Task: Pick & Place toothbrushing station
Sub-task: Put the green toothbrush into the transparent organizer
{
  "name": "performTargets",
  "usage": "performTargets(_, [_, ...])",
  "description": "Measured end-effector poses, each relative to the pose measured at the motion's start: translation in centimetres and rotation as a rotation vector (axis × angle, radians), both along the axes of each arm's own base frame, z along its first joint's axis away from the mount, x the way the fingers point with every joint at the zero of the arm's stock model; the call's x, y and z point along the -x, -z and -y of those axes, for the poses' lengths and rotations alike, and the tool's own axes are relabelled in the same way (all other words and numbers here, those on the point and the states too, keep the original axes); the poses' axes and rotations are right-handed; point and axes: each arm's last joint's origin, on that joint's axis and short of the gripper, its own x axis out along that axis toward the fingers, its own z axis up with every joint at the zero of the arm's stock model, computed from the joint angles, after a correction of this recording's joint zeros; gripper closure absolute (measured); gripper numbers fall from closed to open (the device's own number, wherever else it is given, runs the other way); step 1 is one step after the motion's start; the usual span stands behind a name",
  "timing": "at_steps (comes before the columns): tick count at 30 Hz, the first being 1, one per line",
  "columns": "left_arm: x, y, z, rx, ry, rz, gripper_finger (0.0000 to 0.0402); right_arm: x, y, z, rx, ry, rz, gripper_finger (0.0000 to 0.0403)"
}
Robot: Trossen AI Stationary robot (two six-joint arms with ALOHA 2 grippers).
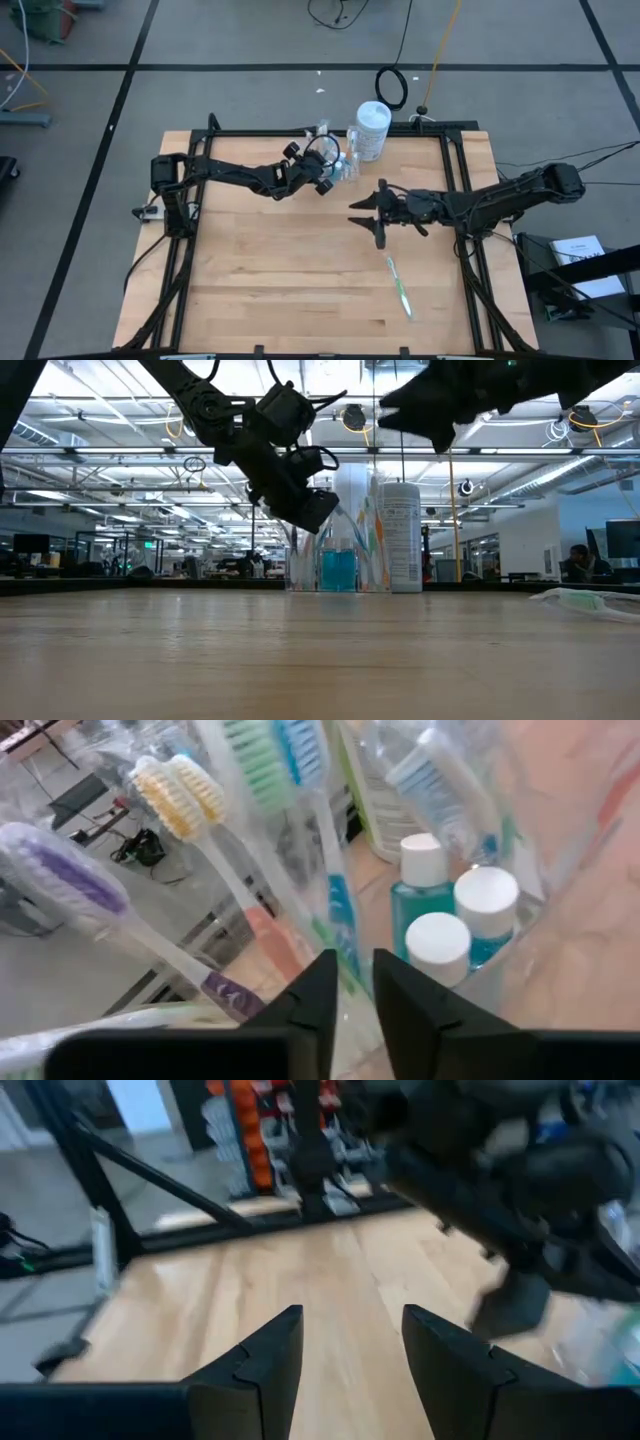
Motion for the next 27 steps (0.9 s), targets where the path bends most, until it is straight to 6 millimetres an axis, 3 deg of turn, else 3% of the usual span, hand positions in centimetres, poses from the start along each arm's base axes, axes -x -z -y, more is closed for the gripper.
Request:
performTargets(6, [0.3,0.1,0.0,0.005,-0.008,-0.036,0.0279,-0.4,-2.1,-0.9,0.036,-0.010,0.083,0.0238])
performTargets(8, [0.8,-0.7,0.1,0.005,-0.017,-0.051,0.0268,-0.7,-3.4,-1.2,0.039,-0.008,0.091,0.0242])
performTargets(11, [1.9,-2.7,0.3,-0.007,-0.072,-0.033,0.0259,-1.4,-4.1,-2.0,-0.007,-0.021,-0.048,0.0247])
performTargets(15, [3.6,-5.2,0.4,-0.003,-0.102,-0.012,0.0257,-0.9,-2.7,-3.6,-0.178,0.048,-0.388,0.0247])
performTargets(19, [4.3,-6.9,0.3,-0.014,-0.109,0.042,0.0256,0.4,0.3,-5.6,-0.465,0.156,-0.686,0.0247])
performTargets(23, [4.3,-7.1,0.0,-0.015,-0.114,0.060,0.0256,1.8,3.1,-7.4,-0.596,0.272,-0.923,0.0248])
performTargets(27, [4.2,-6.6,-0.4,0.023,-0.123,0.078,0.0256,2.7,5.3,-8.8,-0.623,0.367,-1.025,0.0248])
